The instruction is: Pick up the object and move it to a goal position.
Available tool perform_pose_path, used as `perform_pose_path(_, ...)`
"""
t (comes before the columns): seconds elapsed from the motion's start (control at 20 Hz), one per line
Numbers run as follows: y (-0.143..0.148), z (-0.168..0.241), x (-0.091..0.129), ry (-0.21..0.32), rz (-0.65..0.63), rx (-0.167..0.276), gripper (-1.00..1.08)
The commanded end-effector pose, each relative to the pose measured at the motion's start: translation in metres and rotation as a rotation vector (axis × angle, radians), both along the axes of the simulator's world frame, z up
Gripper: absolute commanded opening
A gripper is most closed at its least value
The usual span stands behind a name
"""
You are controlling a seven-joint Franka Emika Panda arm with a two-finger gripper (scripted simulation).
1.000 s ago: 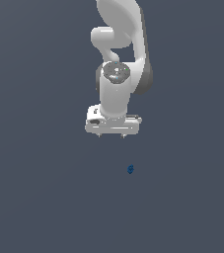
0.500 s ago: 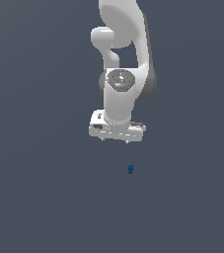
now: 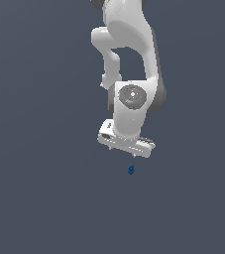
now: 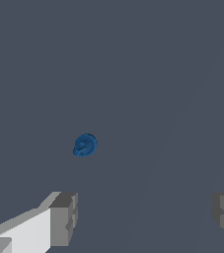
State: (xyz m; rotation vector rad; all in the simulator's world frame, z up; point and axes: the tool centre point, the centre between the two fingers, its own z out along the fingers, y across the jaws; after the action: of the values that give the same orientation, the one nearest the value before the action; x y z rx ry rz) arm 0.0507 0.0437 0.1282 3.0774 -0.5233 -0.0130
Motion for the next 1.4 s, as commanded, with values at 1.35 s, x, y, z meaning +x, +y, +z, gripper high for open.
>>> perform_pose_path(1.35, 0.044, -0.056, 0.035, -0.014, -0.279, 0.016, 1.0)
